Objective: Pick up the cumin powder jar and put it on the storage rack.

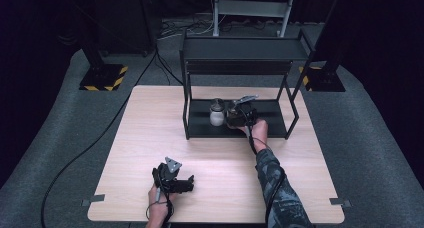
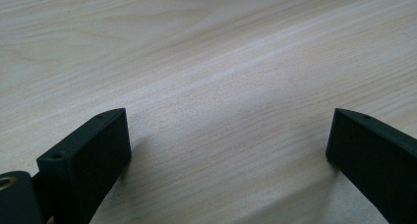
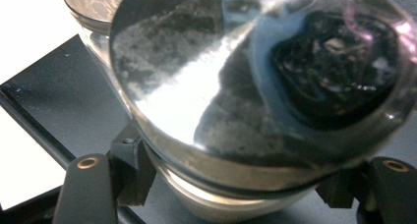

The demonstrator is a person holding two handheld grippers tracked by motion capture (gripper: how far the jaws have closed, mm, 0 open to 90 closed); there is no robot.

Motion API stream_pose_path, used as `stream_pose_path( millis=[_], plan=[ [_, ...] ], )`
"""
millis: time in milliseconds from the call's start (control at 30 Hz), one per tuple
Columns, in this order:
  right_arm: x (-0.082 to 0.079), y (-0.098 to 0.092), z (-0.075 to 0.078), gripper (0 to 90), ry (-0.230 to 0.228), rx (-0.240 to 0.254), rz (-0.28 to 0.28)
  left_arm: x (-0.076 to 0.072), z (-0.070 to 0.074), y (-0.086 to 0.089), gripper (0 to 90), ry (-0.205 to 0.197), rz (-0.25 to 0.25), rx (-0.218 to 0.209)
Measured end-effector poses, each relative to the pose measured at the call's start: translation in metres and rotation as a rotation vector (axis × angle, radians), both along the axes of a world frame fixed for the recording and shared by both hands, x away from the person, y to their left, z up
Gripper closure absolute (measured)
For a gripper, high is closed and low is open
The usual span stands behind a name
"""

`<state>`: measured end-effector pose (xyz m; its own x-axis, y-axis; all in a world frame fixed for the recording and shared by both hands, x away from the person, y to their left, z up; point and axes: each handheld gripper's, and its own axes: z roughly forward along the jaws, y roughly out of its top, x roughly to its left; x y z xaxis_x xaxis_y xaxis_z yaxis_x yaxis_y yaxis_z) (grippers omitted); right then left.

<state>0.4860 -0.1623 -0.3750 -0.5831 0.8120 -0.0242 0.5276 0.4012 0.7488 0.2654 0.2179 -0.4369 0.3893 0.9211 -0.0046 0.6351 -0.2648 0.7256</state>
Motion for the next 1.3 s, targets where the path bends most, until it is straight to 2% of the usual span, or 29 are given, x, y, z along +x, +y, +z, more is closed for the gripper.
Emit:
stream_pose_path(
  millis=[933, 1300],
  plan=[
    [0.009, 0.002, -0.001, 30.2, 0.011, 0.003, 0.000, 0.000, 0.000, 0.001, 2.9, 0.000, -0.005, 0.001],
    [0.016, 0.000, -0.006, 30.1, 0.037, 0.020, -0.004, 0.000, 0.000, 0.001, 2.9, 0.000, -0.005, 0.000]
  ],
)
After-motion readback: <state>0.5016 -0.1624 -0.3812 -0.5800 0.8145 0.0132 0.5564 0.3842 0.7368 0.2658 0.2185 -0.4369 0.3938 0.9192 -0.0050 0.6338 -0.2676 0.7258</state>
